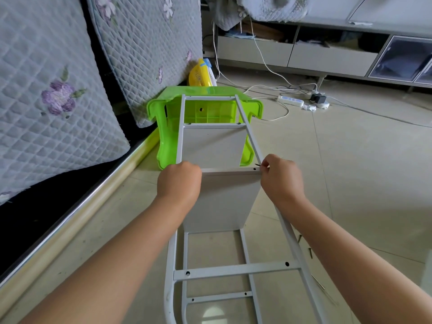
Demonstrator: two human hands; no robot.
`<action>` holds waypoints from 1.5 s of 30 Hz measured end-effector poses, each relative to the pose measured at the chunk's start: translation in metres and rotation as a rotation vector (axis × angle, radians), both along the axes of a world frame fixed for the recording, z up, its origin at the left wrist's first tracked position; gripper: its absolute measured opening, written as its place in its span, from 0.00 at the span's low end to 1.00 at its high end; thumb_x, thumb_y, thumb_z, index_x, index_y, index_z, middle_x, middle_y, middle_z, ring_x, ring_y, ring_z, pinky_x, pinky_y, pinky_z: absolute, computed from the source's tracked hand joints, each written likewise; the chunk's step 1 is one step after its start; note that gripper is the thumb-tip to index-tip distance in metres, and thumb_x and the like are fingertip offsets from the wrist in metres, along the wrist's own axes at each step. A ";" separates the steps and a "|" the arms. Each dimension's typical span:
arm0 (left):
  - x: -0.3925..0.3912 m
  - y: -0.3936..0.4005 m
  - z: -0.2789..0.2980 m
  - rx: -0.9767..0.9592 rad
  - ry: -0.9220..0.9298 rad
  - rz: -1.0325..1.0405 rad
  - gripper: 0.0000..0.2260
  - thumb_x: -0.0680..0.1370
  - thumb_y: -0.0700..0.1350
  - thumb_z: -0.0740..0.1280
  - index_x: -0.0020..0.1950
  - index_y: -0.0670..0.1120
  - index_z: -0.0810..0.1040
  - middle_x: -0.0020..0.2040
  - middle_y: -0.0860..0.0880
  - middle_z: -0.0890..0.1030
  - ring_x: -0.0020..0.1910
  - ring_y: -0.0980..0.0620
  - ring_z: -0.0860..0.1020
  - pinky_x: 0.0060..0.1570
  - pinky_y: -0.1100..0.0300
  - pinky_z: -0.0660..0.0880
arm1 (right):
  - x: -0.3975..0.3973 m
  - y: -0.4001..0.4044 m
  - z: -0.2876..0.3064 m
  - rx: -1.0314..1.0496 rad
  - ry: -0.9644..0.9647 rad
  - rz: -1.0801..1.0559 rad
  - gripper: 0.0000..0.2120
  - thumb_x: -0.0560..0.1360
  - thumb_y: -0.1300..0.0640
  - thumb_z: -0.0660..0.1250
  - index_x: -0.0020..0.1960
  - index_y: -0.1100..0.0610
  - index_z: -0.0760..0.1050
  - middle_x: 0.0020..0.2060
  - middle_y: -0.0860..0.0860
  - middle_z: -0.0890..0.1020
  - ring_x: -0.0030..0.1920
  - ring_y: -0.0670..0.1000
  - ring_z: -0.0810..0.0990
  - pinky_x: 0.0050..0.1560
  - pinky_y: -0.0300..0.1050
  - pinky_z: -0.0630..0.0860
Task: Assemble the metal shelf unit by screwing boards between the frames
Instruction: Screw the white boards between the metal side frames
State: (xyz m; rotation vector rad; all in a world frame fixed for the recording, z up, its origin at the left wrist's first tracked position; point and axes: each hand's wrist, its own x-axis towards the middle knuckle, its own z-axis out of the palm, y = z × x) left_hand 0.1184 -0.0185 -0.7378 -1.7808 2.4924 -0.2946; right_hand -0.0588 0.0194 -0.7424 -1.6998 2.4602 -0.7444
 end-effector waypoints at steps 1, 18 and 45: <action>0.001 0.000 0.001 -0.004 -0.025 -0.019 0.14 0.77 0.34 0.58 0.59 0.44 0.75 0.55 0.44 0.77 0.54 0.42 0.77 0.39 0.57 0.65 | 0.000 0.000 0.000 -0.006 -0.008 0.001 0.10 0.76 0.63 0.57 0.51 0.63 0.75 0.44 0.62 0.80 0.45 0.63 0.76 0.40 0.47 0.70; 0.005 0.002 0.000 0.052 0.158 -0.053 0.16 0.76 0.31 0.53 0.59 0.42 0.71 0.59 0.45 0.75 0.73 0.48 0.59 0.54 0.53 0.71 | -0.016 -0.004 0.048 0.157 0.266 0.378 0.12 0.75 0.67 0.58 0.52 0.64 0.78 0.49 0.59 0.77 0.52 0.58 0.75 0.50 0.46 0.71; 0.006 0.002 0.001 0.086 0.265 -0.027 0.15 0.76 0.31 0.53 0.59 0.41 0.71 0.60 0.44 0.74 0.72 0.48 0.62 0.51 0.52 0.72 | 0.008 -0.027 0.053 0.532 0.647 0.436 0.09 0.76 0.65 0.56 0.38 0.59 0.70 0.30 0.49 0.65 0.41 0.54 0.71 0.28 0.36 0.60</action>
